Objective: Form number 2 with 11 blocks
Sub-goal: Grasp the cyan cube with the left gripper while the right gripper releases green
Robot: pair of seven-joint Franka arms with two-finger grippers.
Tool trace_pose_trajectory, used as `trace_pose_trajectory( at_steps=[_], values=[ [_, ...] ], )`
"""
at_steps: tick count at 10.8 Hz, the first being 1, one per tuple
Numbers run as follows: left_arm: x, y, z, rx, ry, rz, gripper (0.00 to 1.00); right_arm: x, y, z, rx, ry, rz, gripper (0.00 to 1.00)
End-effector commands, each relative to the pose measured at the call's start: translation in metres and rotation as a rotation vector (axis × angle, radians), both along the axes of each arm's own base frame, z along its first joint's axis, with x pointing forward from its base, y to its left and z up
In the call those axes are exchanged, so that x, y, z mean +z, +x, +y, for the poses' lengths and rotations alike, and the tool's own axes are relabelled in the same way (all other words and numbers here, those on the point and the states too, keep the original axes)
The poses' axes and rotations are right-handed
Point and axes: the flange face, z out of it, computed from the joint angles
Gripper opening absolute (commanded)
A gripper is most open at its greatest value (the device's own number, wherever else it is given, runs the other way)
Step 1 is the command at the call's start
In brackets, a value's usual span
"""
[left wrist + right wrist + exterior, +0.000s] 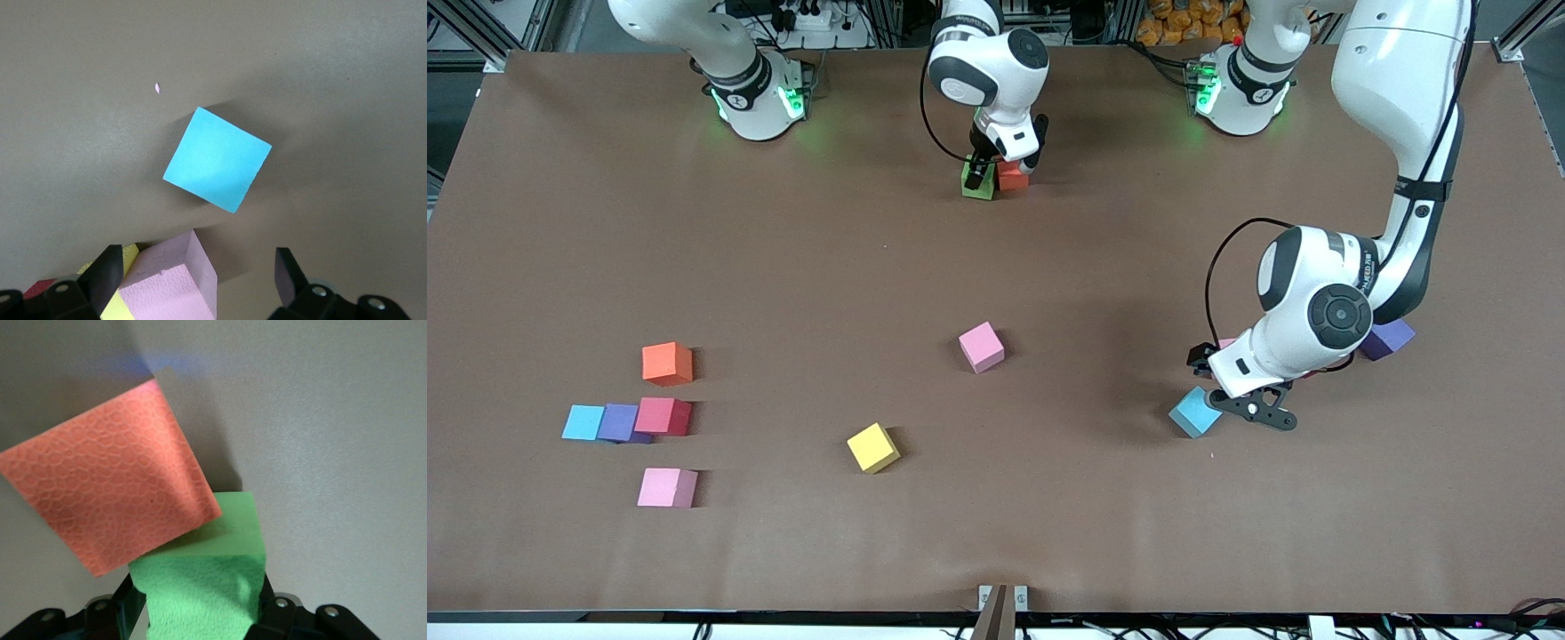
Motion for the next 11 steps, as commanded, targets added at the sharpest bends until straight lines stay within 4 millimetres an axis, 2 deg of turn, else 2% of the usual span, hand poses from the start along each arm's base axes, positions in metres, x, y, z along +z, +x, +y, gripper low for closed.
trace_pose_trajectory(
  at_steps=[1,3,4,9,11],
  values=[
    [0.0000,0.0043,0.0059,0.003,-0.012,-0.002,1.00,-0.0022,-0.0057,0.0061,-0.021,-0.002,-0.021,0.87],
    [-0.0007,0.0039,0.0060,0.003,-0.011,0.000,1.00,-0.0022,-0.0098,0.0076,-0.015,-0.002,-0.020,0.88],
    [-0.0007,0.0039,0.0060,0.003,-0.011,0.000,1.00,-0.0024,-0.0099,0.0074,-0.014,-0.004,-0.020,1.00],
    [0.0050,0.0081,0.0153,0.024,-0.010,-0.012,1.00,0.0004,-0.0110,0.0080,0.001,-0.001,-0.026,1.00],
    [0.0028,0.0065,0.0074,0.036,-0.034,-0.003,1.00,0.0040,-0.0048,0.0073,0.016,0.009,-0.022,1.00]
  ],
)
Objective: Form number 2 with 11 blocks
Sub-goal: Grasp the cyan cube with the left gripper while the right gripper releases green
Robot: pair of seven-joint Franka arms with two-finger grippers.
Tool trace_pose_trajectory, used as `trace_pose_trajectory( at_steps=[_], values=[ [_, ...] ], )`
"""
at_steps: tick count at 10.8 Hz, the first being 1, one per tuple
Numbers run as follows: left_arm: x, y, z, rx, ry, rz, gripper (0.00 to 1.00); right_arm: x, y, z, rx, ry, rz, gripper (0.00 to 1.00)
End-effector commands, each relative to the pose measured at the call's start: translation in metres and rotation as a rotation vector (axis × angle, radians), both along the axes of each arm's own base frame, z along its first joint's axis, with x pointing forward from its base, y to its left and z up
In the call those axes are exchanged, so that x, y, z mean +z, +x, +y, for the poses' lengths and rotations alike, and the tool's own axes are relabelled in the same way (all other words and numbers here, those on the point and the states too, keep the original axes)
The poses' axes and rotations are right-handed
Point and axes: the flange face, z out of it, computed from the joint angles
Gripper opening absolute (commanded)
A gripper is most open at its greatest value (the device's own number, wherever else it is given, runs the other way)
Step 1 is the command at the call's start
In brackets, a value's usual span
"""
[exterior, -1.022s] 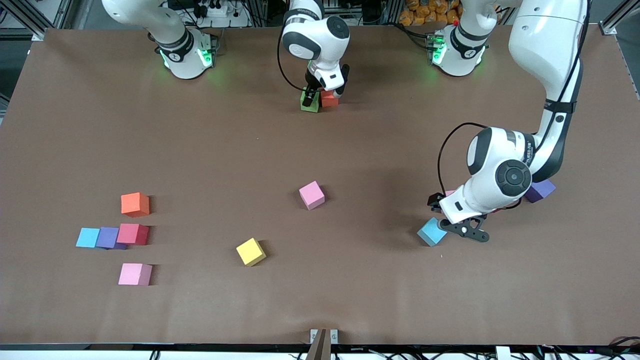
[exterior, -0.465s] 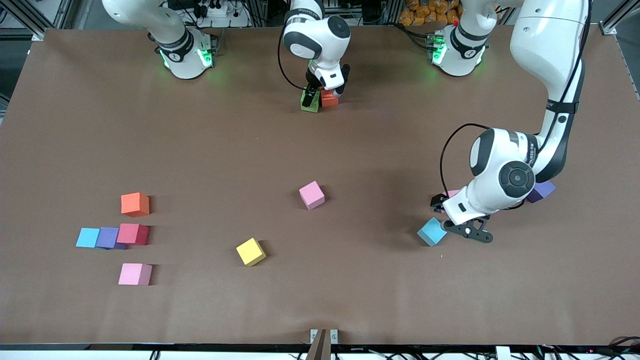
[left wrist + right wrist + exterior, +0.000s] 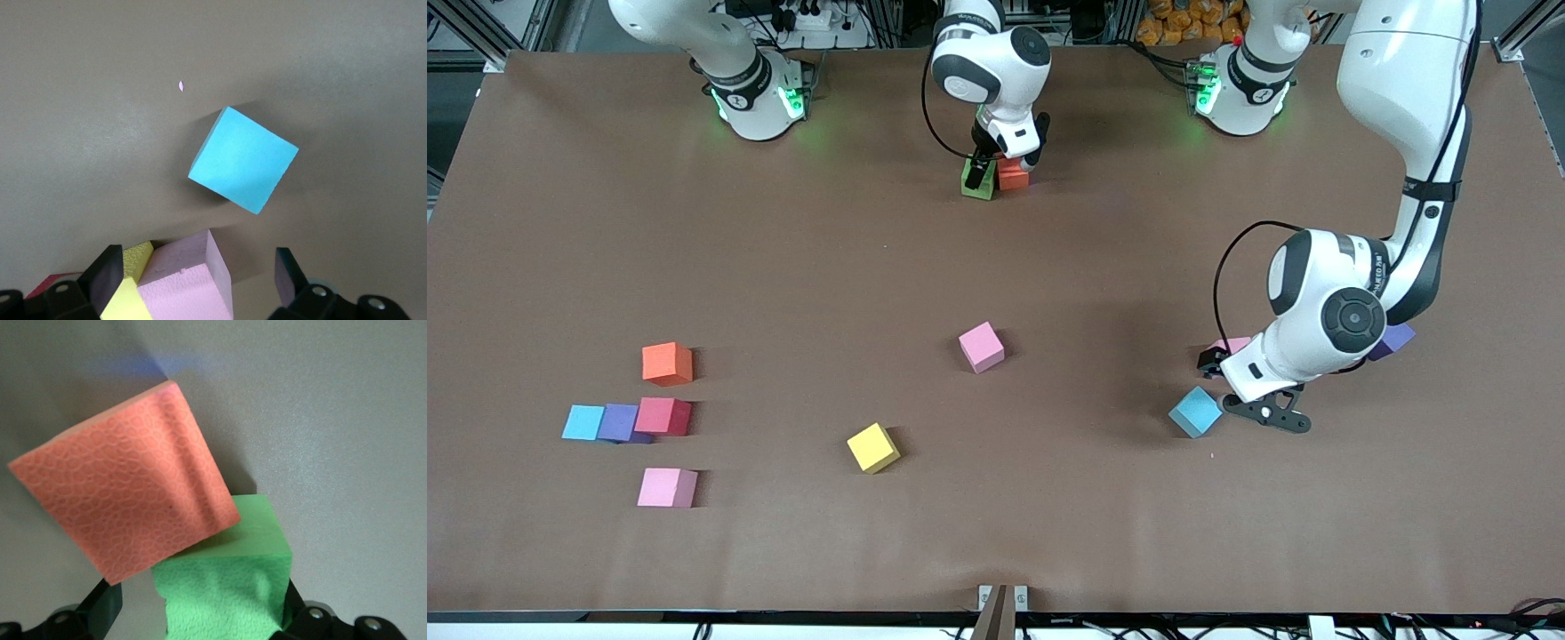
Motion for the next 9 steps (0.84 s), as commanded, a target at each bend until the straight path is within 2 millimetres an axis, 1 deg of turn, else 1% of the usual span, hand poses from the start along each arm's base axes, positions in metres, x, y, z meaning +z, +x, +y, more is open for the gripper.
trace_pose_trajectory(
  at_steps=[1,3,4,6,9],
  values=[
    [-0.002,0.000,-0.017,-0.013,-0.023,-0.005,1.00,0.007,0.005,0.003,0.025,0.011,-0.017,1.00],
    [-0.010,0.002,-0.031,-0.033,-0.025,-0.032,1.00,0.007,0.008,0.002,0.020,0.016,-0.017,1.00],
    [-0.008,0.006,-0.042,-0.062,-0.023,-0.046,1.00,0.008,0.010,0.002,0.026,0.018,-0.017,1.00],
    [-0.006,0.008,-0.049,-0.078,-0.020,-0.055,1.00,0.014,0.018,0.001,0.033,0.028,-0.018,1.00],
    [-0.005,0.007,-0.052,-0.133,0.029,-0.068,1.00,0.018,0.018,0.003,0.039,0.046,-0.022,1.00]
  ],
)
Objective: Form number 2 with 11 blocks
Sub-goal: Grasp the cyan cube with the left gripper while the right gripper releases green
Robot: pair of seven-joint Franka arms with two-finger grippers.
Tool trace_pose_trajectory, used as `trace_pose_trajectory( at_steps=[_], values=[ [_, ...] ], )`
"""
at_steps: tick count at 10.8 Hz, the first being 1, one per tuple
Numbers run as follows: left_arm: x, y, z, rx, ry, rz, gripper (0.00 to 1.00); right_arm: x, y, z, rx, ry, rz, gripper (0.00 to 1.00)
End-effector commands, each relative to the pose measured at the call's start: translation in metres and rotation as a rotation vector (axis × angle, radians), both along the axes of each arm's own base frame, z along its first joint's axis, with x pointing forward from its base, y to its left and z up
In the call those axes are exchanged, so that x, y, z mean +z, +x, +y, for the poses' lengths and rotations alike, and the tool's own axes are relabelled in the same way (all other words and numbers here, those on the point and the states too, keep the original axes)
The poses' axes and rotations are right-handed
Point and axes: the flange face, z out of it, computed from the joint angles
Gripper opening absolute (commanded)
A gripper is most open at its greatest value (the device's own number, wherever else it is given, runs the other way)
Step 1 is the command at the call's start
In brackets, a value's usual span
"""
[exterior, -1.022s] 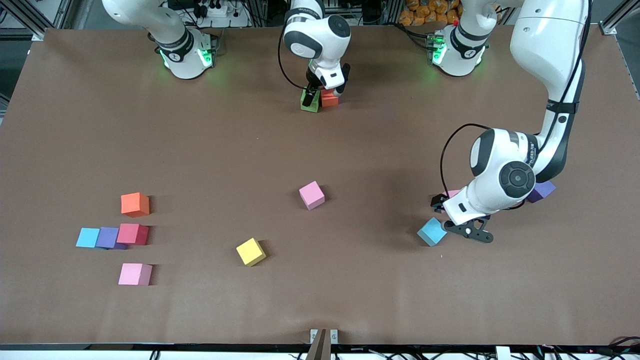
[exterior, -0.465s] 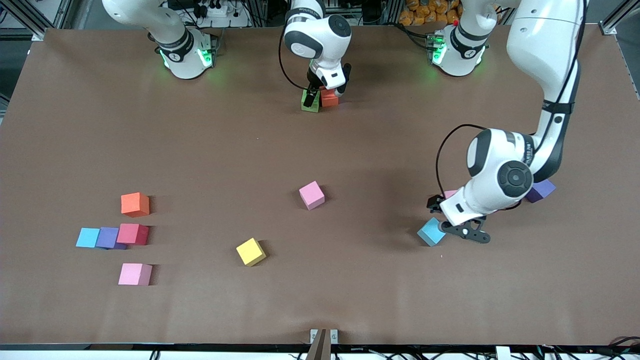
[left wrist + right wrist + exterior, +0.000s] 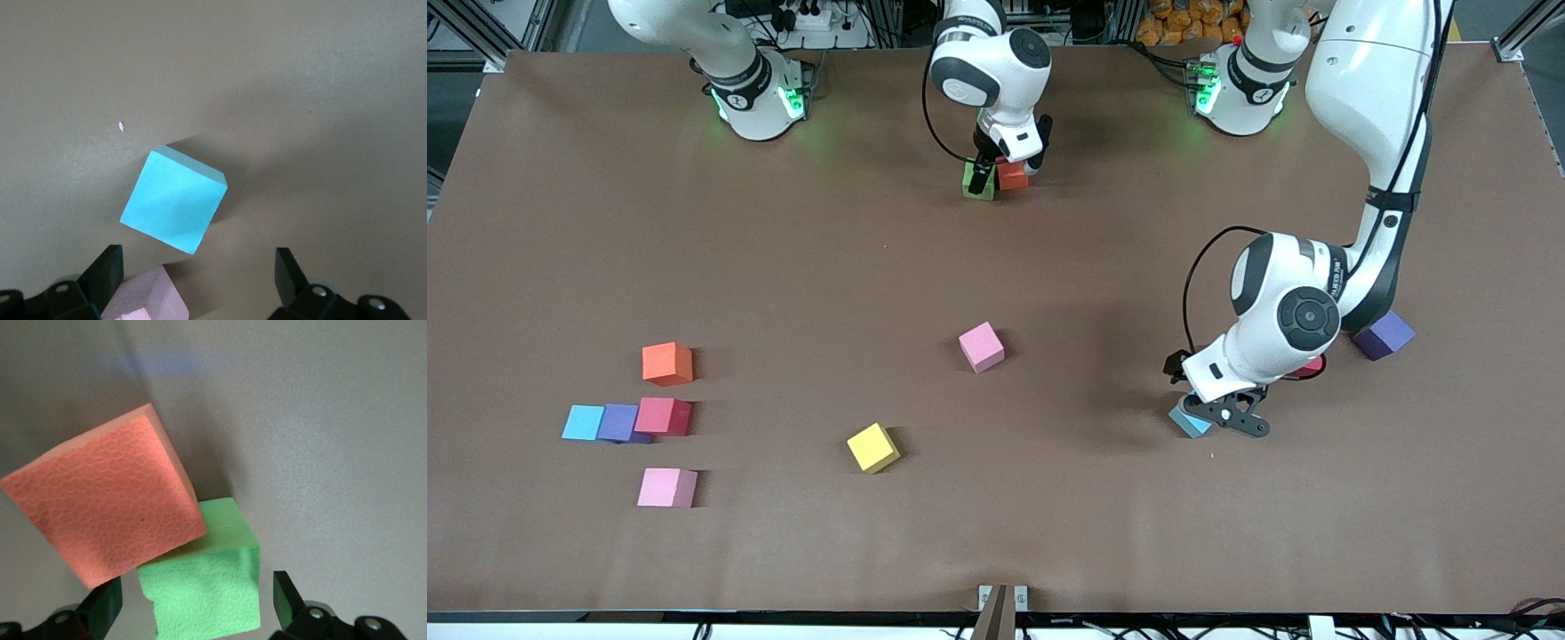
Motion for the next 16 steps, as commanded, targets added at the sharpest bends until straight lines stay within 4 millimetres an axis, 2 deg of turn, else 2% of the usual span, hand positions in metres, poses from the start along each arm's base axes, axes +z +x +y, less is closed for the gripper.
trace_pose_trajectory(
  at_steps=[1,6,9,11,13,16],
  values=[
    [0.002,0.008,0.000,-0.068,0.048,-0.028,1.00,0.010,0.003,0.001,0.025,0.020,-0.018,1.00],
    [0.001,0.011,-0.002,-0.171,0.066,-0.036,1.00,0.033,0.012,-0.002,0.075,0.046,-0.021,1.00],
    [-0.010,0.009,-0.004,-0.230,0.073,-0.021,1.00,0.057,0.037,-0.013,0.098,0.050,-0.021,1.00],
    [-0.010,0.016,0.004,-0.244,0.082,-0.027,1.00,0.075,0.064,-0.026,0.101,0.060,-0.026,1.00],
    [-0.012,0.021,0.005,-0.259,0.084,-0.036,1.00,0.099,0.100,-0.047,0.093,0.097,0.005,1.00],
    [-0.027,0.020,0.000,-0.291,0.088,-0.036,1.00,0.120,0.164,-0.086,0.083,0.132,0.004,1.00]
  ],
)
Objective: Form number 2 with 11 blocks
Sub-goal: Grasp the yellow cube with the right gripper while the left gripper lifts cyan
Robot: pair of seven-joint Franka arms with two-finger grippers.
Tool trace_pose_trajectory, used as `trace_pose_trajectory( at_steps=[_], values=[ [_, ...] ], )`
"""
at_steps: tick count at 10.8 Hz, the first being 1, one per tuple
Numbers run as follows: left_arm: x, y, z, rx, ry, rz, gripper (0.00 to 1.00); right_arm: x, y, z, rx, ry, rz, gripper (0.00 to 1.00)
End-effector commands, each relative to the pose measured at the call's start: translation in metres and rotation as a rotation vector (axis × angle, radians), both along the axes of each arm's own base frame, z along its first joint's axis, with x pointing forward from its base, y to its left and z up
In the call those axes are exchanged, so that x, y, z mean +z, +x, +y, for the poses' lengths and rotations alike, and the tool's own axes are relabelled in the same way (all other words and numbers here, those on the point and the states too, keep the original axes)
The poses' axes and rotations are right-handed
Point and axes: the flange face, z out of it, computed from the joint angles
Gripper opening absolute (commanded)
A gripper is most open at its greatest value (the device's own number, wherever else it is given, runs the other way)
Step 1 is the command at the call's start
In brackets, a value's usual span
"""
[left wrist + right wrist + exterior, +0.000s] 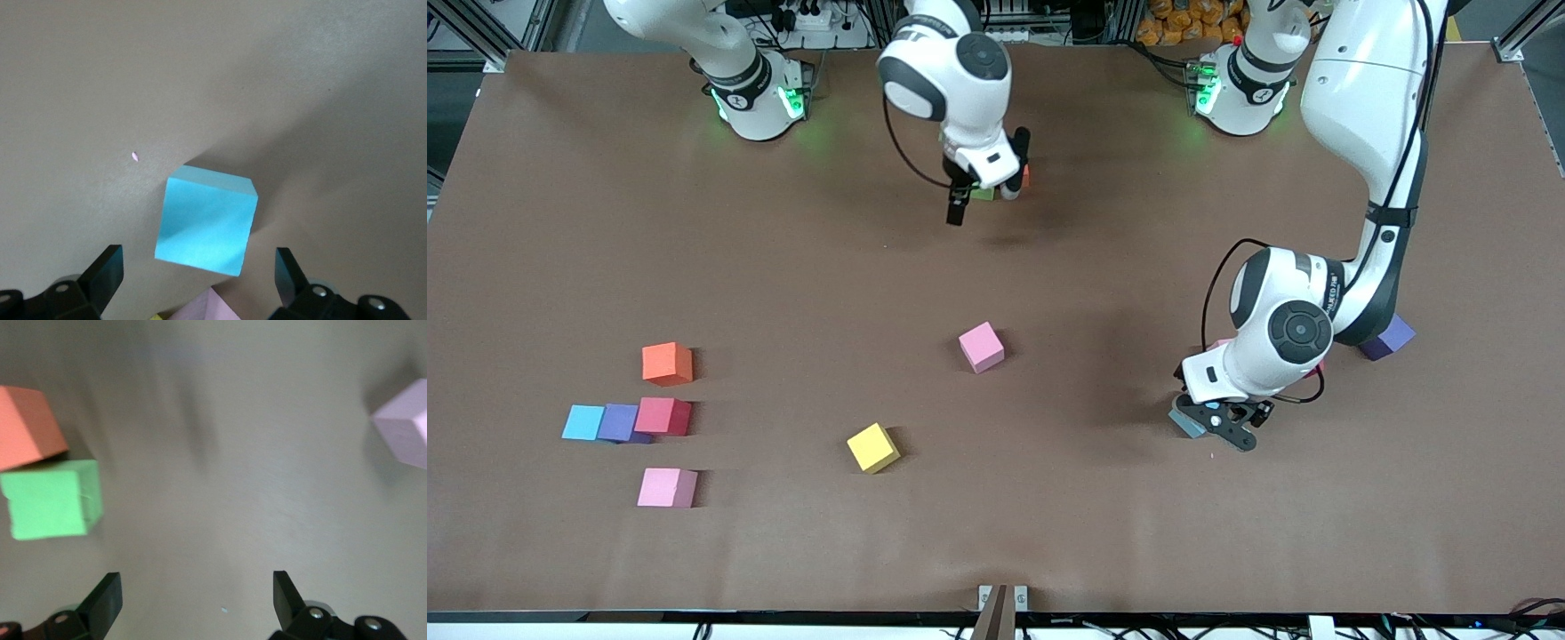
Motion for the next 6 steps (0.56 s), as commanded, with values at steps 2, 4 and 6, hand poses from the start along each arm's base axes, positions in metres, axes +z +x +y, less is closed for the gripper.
trace_pose_trajectory(
  at_steps=[2,4,6],
  values=[
    [-0.010,0.006,-0.006,-0.053,0.026,-0.015,1.00,0.022,0.076,-0.062,-0.083,0.032,0.008,1.00],
    [-0.011,0.007,-0.007,-0.082,0.024,-0.027,1.00,0.032,0.126,-0.102,-0.181,0.055,-0.014,1.00],
    [-0.014,0.007,-0.007,-0.093,0.025,-0.026,1.00,0.040,0.169,-0.142,-0.285,0.080,-0.037,1.00]
  ],
)
